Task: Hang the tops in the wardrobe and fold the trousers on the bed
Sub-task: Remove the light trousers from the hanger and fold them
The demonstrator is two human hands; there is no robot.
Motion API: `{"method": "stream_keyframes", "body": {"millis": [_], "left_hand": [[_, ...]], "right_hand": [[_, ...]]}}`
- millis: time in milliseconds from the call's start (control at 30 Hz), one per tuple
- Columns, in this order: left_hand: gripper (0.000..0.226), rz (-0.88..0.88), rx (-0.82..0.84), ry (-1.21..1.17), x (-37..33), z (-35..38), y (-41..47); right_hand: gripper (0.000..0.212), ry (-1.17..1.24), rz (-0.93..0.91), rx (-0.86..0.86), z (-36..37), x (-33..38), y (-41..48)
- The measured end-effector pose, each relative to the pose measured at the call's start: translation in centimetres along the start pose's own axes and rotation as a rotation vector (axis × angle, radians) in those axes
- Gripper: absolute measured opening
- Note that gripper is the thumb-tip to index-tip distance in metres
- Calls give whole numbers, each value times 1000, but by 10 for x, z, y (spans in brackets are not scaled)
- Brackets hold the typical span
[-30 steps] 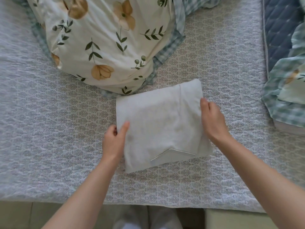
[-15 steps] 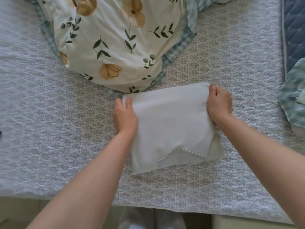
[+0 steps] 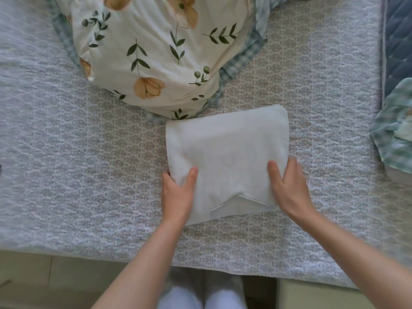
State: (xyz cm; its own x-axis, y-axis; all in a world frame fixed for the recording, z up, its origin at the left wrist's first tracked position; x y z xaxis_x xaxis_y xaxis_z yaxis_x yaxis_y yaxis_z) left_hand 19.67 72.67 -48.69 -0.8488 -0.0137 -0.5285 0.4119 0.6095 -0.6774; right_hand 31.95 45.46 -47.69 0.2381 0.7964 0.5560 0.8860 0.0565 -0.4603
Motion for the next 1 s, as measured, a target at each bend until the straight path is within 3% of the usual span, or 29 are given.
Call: {"method": "stream_keyframes", "body": {"millis": [200, 333, 433, 600, 1000], "left_hand": [[78, -128, 57, -196, 8, 1, -1], [47, -87, 41, -365, -3, -5, -9], [36, -38, -3, -473, -13, -18, -24], [31, 22, -61, -551, -21, -61, -57], [14, 124, -287, -701, 17, -245, -131]], "right_hand": [[66, 247, 217, 100, 7, -10, 2], [53, 402, 310, 160, 2, -1, 3], [42, 379, 263, 114, -10, 15, -8], [50, 342, 163, 26, -34, 54, -46], [46, 297, -164, 130, -20, 215, -161]]}}
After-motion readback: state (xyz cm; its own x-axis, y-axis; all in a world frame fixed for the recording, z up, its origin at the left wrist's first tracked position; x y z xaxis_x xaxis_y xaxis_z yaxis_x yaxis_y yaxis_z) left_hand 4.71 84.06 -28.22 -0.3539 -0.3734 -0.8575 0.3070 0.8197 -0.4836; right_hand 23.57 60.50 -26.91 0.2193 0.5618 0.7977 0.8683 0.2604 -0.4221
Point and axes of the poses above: each hand's wrist, its own y-axis towards the middle knuckle, its own z-axis out of the palm, x = y × z, the point moved 8 cm from there along y, towards the middle knuckle, and after that the axes turned 1 degree about x, right-handed, at the moved point
